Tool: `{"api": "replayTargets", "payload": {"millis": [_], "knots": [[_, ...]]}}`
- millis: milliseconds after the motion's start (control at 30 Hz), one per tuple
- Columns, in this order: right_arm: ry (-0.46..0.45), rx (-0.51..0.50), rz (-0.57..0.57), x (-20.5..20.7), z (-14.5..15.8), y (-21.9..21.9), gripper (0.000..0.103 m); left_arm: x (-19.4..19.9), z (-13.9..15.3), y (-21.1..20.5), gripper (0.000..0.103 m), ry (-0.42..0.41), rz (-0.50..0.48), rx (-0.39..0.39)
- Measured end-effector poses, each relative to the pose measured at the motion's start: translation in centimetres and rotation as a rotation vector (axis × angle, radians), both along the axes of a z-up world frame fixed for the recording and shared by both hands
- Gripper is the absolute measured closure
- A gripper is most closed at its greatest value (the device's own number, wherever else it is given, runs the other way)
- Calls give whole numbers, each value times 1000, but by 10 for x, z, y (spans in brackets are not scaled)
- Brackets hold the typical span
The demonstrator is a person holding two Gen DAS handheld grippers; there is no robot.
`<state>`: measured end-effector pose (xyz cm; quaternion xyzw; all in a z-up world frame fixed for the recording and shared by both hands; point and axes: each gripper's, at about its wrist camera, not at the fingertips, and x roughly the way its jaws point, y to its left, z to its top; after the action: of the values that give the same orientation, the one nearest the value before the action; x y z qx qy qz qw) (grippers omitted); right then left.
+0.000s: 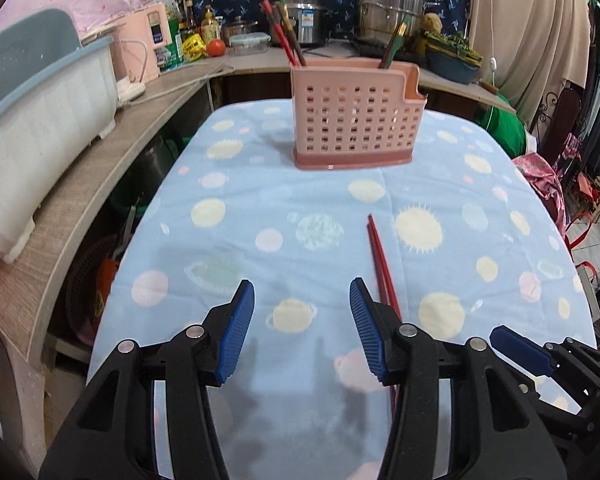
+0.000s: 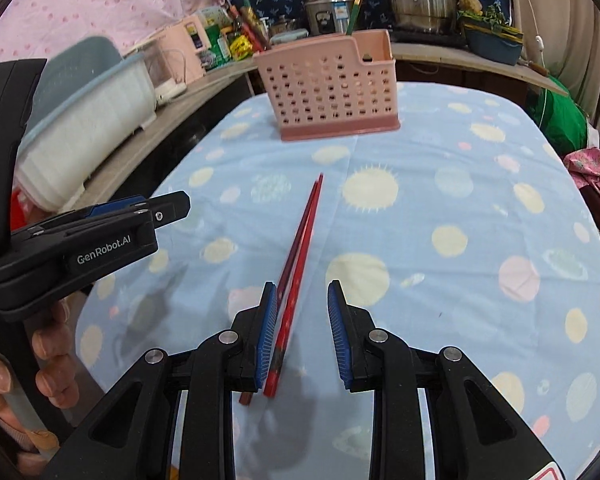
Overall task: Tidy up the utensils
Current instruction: 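Move both open tools back to the last two chopsticks, then grasp a red chopstick with the right tool while the left tool grasps the dark red one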
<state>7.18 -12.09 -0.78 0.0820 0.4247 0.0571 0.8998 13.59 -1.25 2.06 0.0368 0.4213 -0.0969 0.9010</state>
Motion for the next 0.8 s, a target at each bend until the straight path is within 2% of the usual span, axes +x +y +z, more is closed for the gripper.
{"api": "replayTargets", "payload": {"millis": [367, 800], "knots": [[86, -3, 40, -12, -34, 15, 77, -20, -34, 9, 56, 86, 1, 12], [127, -33, 56, -13, -51, 24, 78, -33, -53, 14, 56, 141, 0, 22]]}}
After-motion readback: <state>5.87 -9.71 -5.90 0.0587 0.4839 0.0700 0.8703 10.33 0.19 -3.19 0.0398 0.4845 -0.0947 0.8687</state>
